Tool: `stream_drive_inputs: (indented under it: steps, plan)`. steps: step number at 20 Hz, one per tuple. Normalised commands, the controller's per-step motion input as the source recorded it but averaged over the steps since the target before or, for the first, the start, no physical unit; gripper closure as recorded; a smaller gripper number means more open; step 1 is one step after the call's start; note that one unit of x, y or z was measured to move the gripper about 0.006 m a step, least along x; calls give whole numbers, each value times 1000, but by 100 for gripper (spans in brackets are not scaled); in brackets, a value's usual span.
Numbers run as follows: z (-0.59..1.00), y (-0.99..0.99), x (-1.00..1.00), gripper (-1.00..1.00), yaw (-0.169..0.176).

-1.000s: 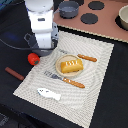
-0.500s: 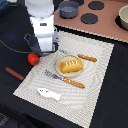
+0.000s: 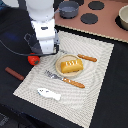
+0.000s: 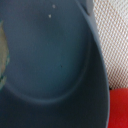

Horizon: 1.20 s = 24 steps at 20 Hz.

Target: Interact with the objects in diverse but meaningful ways.

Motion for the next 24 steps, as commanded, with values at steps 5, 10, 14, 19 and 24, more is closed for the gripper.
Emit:
stream_drive_inputs:
  steps: [5,10,14,19,24]
  plan:
    - [-215,1,-42,100,52]
    - [-142,0,-30,100,48]
    - [169,0,0,100,2]
    - [938,5,371,100,-81]
    - [1000,83,658,100,-116]
